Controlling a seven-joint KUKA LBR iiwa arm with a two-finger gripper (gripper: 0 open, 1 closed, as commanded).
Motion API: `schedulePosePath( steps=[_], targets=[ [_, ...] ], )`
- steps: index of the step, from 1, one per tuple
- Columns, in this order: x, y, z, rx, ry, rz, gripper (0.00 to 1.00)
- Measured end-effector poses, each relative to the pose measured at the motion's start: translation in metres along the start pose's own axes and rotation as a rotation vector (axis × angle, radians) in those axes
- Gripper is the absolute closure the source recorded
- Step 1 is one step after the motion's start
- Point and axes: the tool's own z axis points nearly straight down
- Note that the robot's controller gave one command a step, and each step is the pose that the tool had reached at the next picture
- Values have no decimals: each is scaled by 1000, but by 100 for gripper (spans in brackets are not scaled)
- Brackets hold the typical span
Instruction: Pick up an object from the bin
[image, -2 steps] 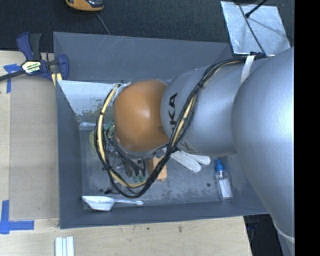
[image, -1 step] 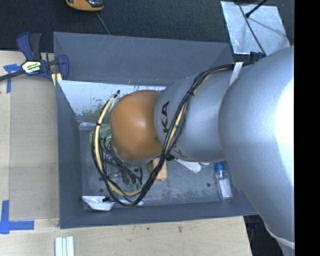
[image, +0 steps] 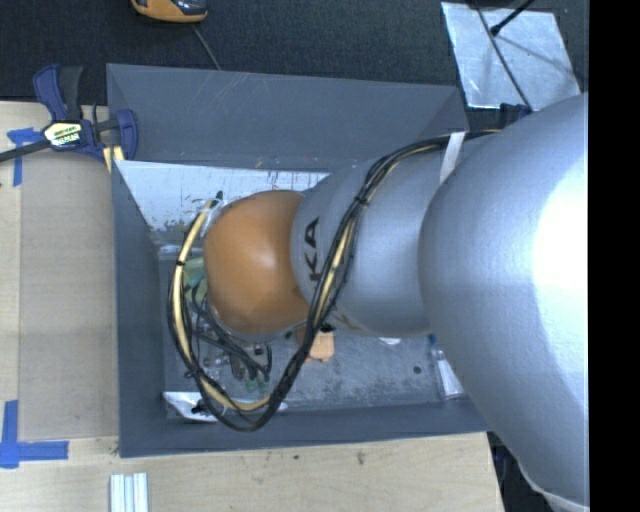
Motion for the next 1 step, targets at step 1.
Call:
schedulePosePath(
  steps=[1],
  targets=[
    [-3,-3,57,-1,-5,3,0]
  ],
)
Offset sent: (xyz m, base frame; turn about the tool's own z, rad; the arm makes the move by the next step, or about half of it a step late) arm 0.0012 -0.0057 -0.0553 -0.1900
